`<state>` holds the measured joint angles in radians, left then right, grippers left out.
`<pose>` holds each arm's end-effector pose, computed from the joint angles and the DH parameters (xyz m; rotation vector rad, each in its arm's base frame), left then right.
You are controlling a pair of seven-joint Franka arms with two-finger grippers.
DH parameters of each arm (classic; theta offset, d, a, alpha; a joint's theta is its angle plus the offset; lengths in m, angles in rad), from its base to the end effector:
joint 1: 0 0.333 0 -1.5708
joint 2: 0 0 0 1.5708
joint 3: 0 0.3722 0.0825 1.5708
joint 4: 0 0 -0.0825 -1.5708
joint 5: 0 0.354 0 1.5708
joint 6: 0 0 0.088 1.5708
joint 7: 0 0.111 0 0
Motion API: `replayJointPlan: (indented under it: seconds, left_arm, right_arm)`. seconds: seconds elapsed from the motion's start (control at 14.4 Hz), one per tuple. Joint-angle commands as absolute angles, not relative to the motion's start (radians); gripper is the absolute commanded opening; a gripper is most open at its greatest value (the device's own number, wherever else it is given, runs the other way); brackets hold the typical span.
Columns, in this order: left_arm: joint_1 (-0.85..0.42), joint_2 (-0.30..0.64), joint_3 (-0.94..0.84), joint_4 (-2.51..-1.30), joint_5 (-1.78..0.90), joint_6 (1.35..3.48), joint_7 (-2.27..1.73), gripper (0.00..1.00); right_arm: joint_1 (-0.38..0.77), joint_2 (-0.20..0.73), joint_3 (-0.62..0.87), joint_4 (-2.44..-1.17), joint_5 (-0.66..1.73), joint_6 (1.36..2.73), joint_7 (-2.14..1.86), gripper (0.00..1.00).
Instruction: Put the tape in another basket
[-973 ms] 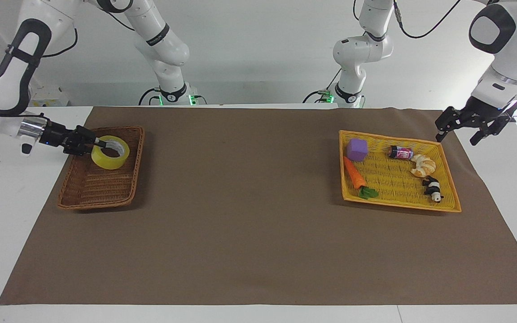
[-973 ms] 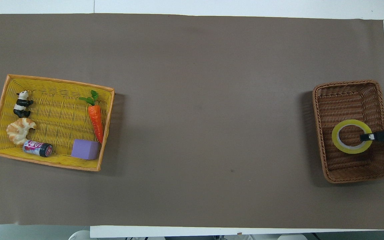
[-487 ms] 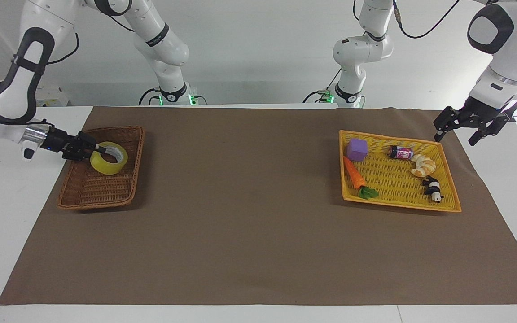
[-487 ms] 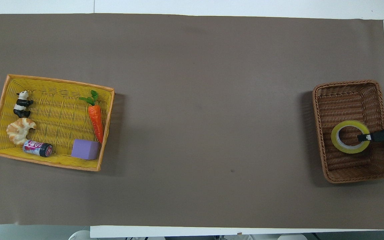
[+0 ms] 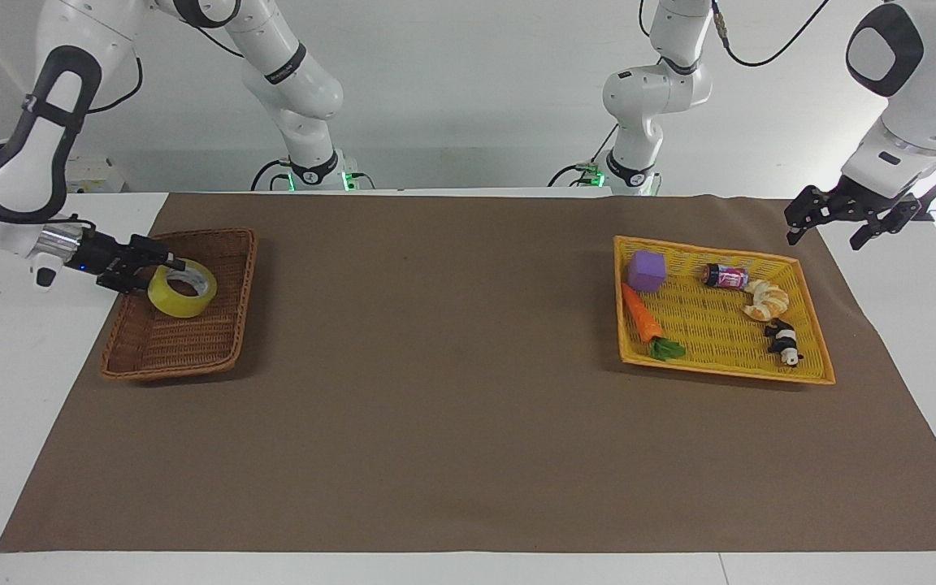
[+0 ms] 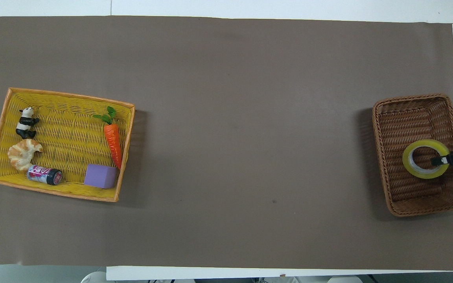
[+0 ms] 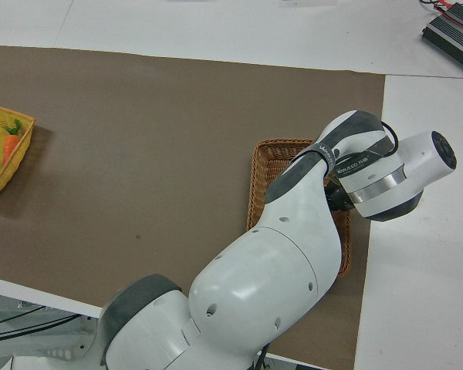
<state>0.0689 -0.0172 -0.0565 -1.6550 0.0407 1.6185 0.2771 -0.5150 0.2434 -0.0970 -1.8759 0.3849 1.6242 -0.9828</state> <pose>0.5206 0.0105 0.6526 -3.0753 0.4130 0.0390 0.4698 -0.2765 0.4270 -2.5284 -0.3168 0.1195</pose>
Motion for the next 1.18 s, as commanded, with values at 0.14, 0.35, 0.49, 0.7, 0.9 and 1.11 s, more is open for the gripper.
replayJointPlan:
  seconds: [0.14, 0.35, 0.49, 0.7, 0.9, 1.11]
  left_arm:
    - [0.055, -0.017, -0.051, -1.620, -0.063, 1.557, 0.188, 1.00]
    - [0.051, -0.012, -0.051, -1.617, -0.061, 1.557, 0.092, 1.00]
    - [0.032, -0.015, -0.051, -1.618, -0.054, 1.554, 0.051, 1.00]
    - [0.008, -0.018, -0.051, -1.620, -0.005, 1.548, -0.021, 1.00]
    - [0.008, -0.018, -0.051, -1.623, 0.026, 1.549, -0.012, 1.00]
    - [0.015, -0.018, -0.051, -1.628, 0.026, 1.559, 0.015, 1.00]
  right_arm:
    - [-0.399, 0.123, -0.091, -1.825, 0.244, 1.625, -0.896, 1.00]
    - [-0.362, 0.075, -0.089, -1.825, 0.238, 1.620, -0.870, 1.00]
    - [-0.345, 0.020, -0.075, -1.812, 0.232, 1.618, -0.817, 1.00]
    - [-0.229, -0.028, -0.066, -1.718, 0.128, 1.556, -0.472, 1.00]
    - [-0.157, -0.031, -0.064, -1.614, 0.061, 1.398, -0.219, 1.00]
    - [-0.121, -0.031, -0.063, -1.568, -0.027, 1.373, -0.166, 1.00]
